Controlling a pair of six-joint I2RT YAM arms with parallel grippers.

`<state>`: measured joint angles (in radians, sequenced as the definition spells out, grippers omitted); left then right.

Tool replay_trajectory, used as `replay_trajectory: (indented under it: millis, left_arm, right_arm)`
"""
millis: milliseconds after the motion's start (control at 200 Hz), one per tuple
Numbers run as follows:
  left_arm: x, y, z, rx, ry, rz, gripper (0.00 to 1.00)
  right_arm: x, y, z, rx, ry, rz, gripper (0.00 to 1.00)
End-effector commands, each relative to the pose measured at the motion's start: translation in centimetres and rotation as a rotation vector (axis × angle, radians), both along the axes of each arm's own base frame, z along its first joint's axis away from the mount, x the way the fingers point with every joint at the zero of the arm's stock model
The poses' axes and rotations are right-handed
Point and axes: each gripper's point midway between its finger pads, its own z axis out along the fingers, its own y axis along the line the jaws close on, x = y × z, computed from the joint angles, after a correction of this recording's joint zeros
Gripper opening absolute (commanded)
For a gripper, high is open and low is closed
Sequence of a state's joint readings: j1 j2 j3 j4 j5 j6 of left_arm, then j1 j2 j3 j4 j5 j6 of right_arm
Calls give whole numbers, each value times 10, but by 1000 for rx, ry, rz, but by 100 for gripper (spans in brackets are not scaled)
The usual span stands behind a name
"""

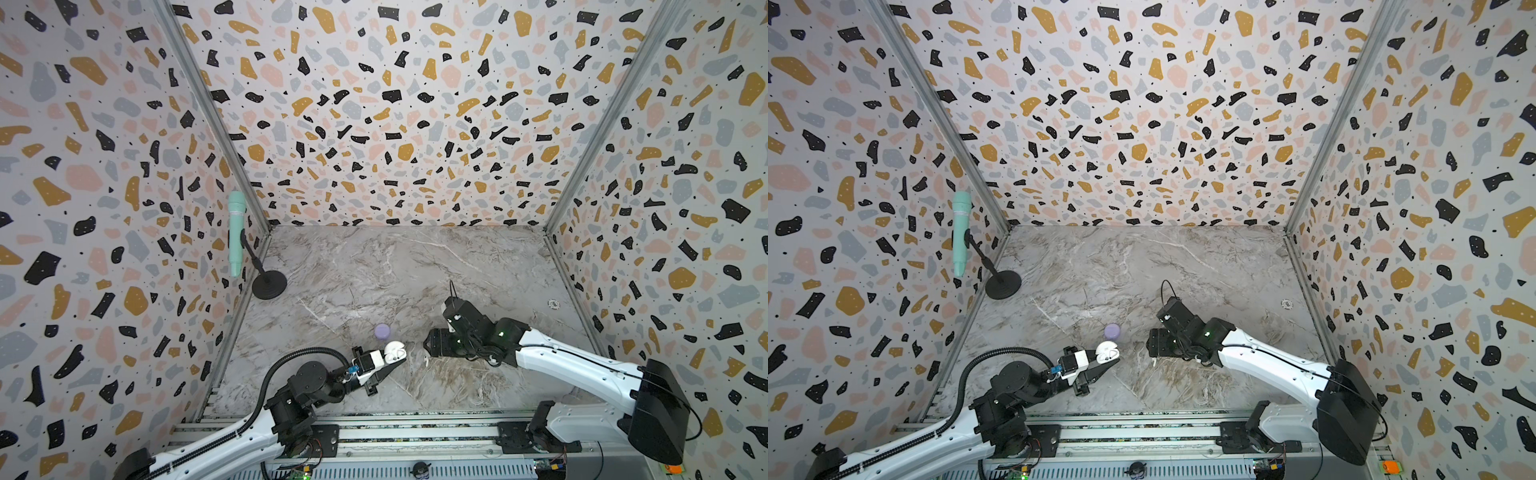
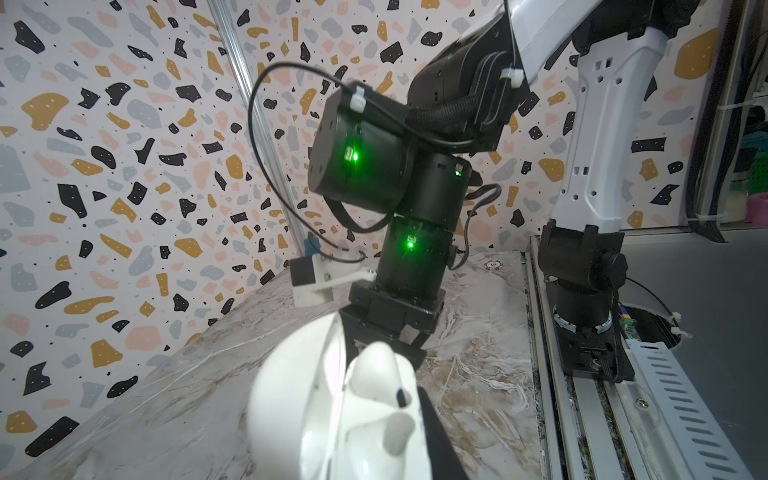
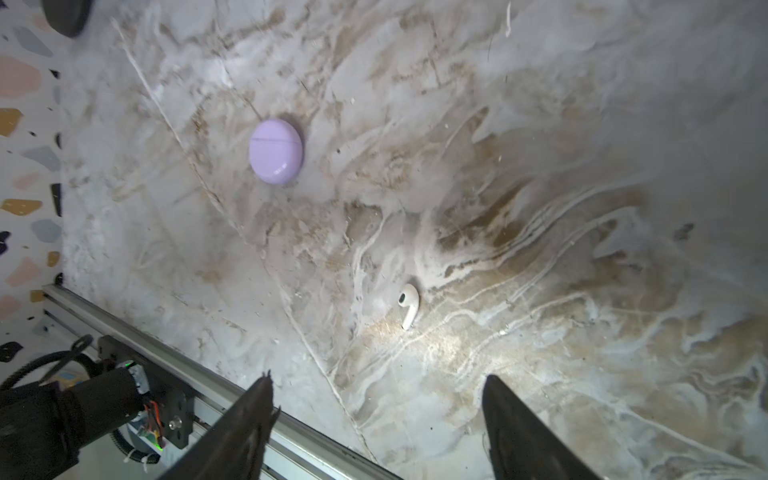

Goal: Insert the wireless bluetooth earbuds into the charging case
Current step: 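Move the right gripper over the second white earbud on the table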

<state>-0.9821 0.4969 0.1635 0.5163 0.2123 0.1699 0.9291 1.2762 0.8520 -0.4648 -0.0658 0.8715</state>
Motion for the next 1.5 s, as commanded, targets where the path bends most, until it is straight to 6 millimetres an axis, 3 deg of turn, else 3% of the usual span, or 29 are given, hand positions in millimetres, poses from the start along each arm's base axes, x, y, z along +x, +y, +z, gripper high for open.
replay_trajectory:
  millis: [0, 230, 526, 856, 1496]
  left_arm:
    - [-2, 2, 8, -20, -37, -3, 0]
    - [-3, 3, 9, -25, -38, -1, 0]
    - [-5, 3, 10, -29, -40, -5, 0]
    - [-7, 3, 11, -30, -44, -15, 0]
    - [-9, 2, 8, -19, -40, -22, 0]
  right_arm:
    - [-8, 10, -8, 31, 35, 17, 72]
    - [-5, 22, -31, 31, 98, -18, 59]
    - [0, 20, -51, -73, 130, -41, 43]
    - [-1, 29, -63, -132, 131, -5, 35]
    - [3, 19, -66, -228, 110, -22, 24]
